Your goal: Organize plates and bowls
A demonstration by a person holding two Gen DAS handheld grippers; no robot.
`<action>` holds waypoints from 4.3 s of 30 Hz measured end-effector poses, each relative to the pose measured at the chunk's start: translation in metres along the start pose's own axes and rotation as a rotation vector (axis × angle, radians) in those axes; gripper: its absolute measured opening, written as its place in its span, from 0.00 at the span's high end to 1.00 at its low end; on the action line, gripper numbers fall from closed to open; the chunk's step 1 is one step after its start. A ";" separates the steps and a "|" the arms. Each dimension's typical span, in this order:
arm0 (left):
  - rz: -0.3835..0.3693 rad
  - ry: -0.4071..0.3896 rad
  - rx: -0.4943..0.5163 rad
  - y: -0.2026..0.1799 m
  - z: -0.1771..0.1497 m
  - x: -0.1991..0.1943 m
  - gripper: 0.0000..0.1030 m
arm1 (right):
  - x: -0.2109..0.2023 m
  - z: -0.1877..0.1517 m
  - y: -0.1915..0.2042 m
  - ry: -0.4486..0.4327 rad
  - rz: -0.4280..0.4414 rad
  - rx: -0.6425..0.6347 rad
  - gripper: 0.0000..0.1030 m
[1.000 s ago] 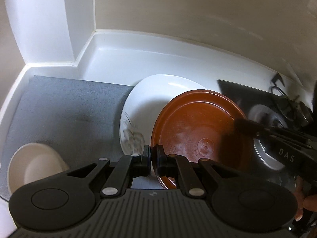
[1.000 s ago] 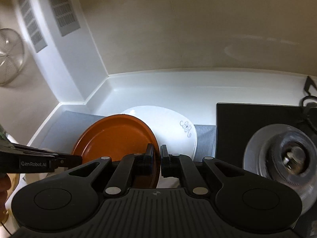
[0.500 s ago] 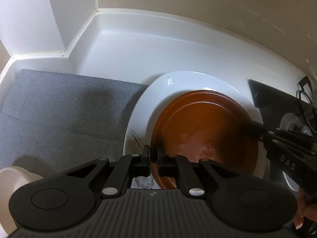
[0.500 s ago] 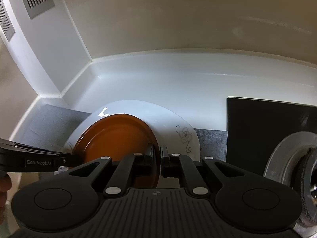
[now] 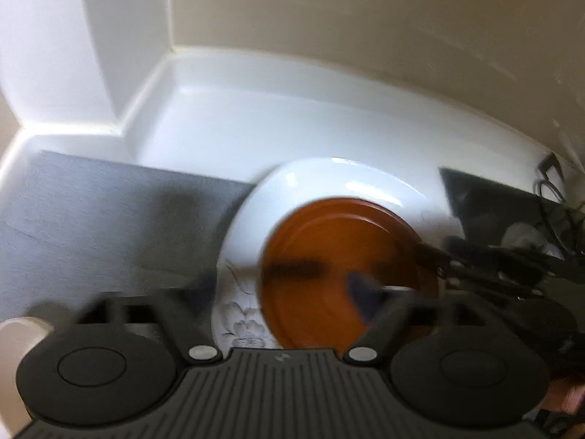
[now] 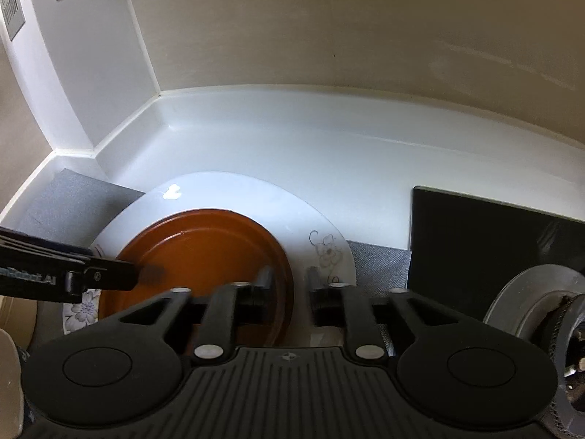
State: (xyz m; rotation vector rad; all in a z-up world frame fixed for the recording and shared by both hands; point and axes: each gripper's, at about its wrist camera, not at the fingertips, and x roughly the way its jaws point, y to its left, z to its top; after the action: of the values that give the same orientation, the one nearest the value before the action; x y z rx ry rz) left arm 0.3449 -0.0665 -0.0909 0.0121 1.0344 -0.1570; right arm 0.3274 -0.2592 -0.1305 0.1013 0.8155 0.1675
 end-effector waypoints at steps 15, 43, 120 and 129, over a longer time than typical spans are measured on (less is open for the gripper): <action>-0.029 -0.239 0.025 0.005 -0.058 -0.122 0.00 | -0.178 -0.068 -0.001 -0.335 -0.039 0.159 0.20; 0.143 -0.330 0.140 -0.059 -0.182 -0.234 0.00 | -0.325 -0.189 0.033 -0.461 -0.003 0.041 0.09; 0.222 -0.004 -0.338 0.241 -0.122 -0.096 0.00 | -0.077 -0.006 0.241 -0.027 0.139 -0.216 0.08; 0.245 0.090 -0.348 0.245 -0.108 -0.055 0.00 | -0.001 0.001 0.247 0.165 0.127 -0.253 0.08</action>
State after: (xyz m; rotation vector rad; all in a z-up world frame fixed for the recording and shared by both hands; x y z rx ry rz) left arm 0.2578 0.1919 -0.1151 -0.1708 1.1297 0.2492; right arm 0.3002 -0.0164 -0.0909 -0.1006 0.9457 0.4008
